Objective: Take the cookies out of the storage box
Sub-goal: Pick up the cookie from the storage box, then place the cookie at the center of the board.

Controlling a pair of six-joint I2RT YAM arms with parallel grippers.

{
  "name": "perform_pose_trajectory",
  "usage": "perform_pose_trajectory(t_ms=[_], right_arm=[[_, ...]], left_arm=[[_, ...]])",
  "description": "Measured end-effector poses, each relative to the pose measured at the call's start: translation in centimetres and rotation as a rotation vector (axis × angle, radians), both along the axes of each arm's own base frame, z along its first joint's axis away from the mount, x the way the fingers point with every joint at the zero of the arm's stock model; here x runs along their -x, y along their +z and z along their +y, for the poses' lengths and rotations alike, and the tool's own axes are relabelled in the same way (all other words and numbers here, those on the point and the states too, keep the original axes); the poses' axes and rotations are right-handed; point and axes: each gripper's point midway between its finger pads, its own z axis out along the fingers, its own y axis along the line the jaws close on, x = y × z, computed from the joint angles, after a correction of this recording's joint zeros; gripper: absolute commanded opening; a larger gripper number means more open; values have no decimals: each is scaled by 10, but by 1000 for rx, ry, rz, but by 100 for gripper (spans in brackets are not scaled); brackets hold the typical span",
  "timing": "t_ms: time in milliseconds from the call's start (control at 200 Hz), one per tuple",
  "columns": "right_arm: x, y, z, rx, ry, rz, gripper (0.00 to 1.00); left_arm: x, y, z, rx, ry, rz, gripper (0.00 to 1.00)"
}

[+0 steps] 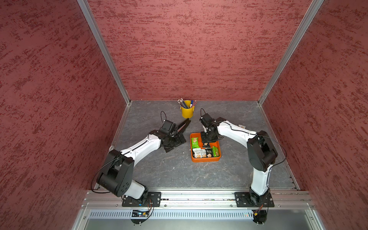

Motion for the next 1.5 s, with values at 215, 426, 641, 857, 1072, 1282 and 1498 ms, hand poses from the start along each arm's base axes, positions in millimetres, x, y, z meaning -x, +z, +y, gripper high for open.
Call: perform_pose_trajectory(t_ms=[215,426,641,857,1072,1282,1498], right_arm=[[7,32,1,-70,-6,-50,41],[9,49,-7,-77,-12,-81,41],[17,42,-39,-32,-51,-63,41],[21,35,-81,7,-120,-44,41],[17,19,-124,46,-196,-7,41],[7,-10,-145,82,-227,54,41],[0,-47,-145,117,-199,118,40]], left_arm=[[-3,5,-12,8,-26,-9,100],[-14,7,-29,15,-53,-11,100],[-26,17,-47,26,-79,-30,100],[-35,24,-58,31,-94,-40,100],[-38,17,-65,21,-105,-20,100],[-39,11,-67,14,-106,-2,100],[-39,10,-65,7,-101,0,100]])
